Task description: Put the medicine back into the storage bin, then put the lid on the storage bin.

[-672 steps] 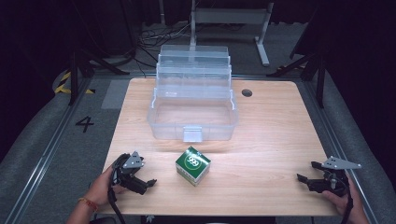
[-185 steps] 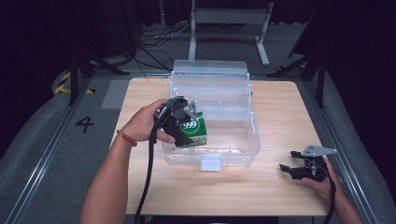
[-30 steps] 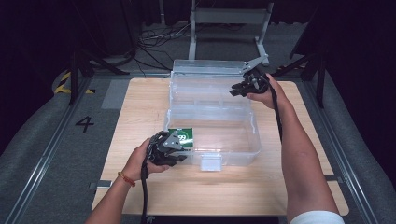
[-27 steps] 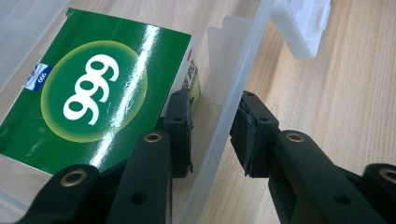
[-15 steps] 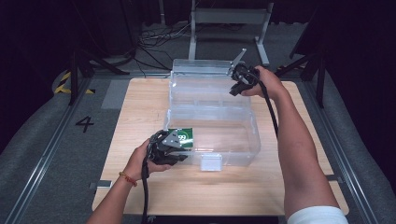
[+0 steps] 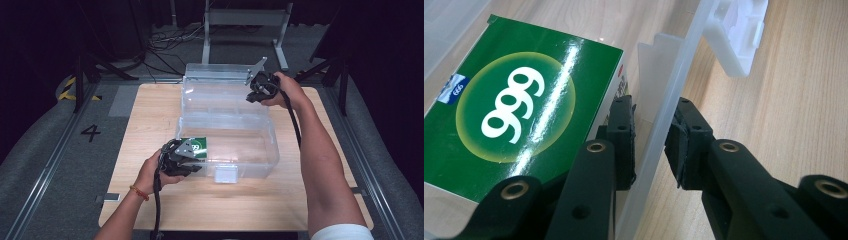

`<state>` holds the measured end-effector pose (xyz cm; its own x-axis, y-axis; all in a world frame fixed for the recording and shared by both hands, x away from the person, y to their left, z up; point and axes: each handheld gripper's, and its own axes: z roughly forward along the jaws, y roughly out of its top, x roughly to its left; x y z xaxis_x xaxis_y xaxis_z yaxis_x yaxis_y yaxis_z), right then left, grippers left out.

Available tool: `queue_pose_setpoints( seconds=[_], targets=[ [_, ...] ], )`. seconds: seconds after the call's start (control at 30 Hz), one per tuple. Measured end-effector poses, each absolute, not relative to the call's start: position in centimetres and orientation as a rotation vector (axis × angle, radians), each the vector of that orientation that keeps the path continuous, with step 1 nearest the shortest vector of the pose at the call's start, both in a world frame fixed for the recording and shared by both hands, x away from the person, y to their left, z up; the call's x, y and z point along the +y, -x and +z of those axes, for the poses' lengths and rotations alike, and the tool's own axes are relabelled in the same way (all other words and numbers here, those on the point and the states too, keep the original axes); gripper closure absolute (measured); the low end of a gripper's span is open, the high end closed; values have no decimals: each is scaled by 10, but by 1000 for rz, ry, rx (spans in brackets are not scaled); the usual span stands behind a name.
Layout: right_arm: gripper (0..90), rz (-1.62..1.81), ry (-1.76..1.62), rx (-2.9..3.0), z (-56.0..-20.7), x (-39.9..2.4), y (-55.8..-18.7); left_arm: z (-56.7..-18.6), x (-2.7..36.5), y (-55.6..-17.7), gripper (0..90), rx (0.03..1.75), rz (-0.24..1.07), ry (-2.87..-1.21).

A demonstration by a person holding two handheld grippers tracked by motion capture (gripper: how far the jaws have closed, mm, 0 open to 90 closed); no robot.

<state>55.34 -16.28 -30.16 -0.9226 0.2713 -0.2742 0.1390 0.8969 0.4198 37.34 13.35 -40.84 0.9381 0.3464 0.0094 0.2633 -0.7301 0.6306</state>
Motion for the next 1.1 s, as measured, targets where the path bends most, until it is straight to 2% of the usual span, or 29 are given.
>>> queue_pose_setpoints(
  seconds=[0.57, 1.1],
  targets=[
    [889, 572, -195, 2735, -290, -166, -535, -410, 136, -374, 729, 439, 122, -2374],
    [896, 593, -114, 2723, -274, -166, -503, -410, 135, -374, 728, 443, 124, -2368]
  ],
)
